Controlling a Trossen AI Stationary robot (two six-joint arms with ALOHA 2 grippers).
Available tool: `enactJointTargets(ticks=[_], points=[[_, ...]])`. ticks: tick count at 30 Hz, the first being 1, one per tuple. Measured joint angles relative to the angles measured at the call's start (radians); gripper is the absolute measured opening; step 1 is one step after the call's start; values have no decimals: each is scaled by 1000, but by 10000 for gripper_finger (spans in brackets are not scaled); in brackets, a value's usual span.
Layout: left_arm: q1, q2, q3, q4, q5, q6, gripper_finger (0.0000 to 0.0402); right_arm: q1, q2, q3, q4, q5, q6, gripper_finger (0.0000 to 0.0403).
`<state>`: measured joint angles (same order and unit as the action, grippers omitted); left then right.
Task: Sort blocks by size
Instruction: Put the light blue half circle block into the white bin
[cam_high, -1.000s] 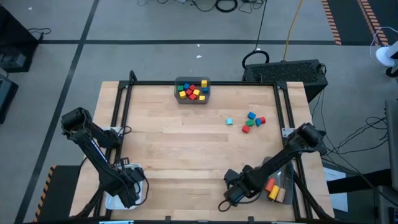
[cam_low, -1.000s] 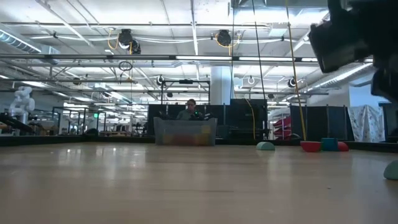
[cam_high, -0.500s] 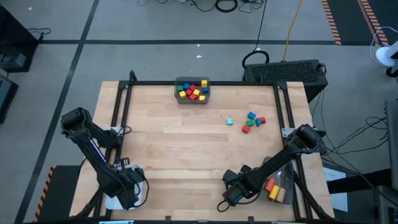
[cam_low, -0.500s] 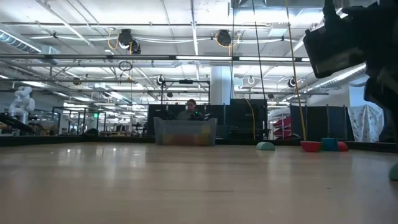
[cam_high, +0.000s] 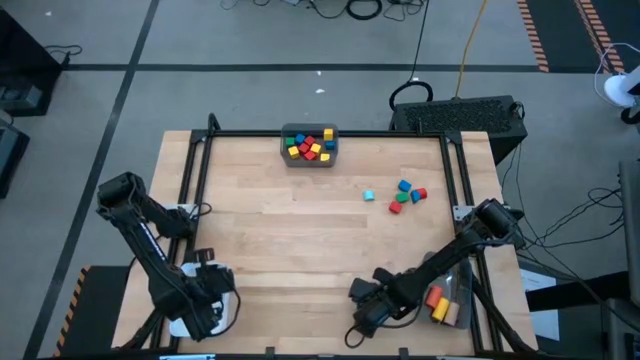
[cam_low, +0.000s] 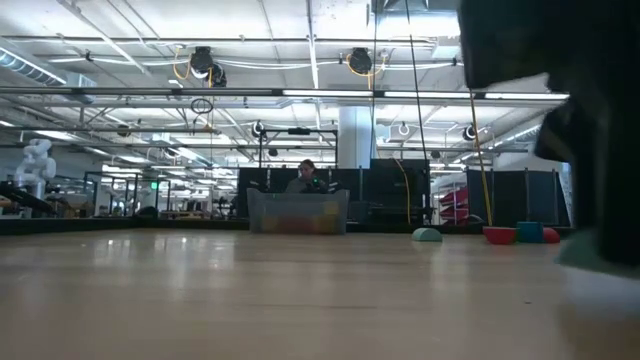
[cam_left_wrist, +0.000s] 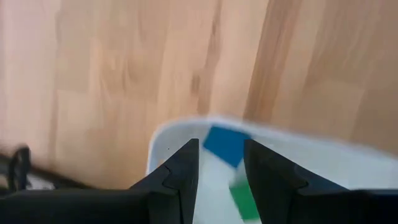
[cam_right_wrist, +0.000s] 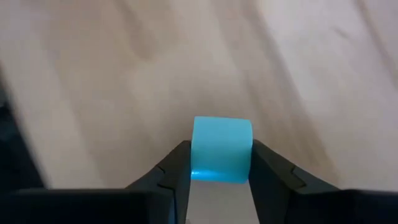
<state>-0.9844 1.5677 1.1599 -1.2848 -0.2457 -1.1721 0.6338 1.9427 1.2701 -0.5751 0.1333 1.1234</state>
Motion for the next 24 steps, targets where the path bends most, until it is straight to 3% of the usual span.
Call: enactJointTargets(ticks=[5,10,18,24], points=[[0,0,31,27,-142,64,129,-19,0,0,156,8,-110,114],[5,0,37,160,-278,206,129,-46,-1,0,307,27,-231,116],[38,0,37,494,-404,650,129,-106,-1,0,486,13,-387,113],[83,0,37,631,-444,856,129,-163,-1,0,575,-30,-455,116]])
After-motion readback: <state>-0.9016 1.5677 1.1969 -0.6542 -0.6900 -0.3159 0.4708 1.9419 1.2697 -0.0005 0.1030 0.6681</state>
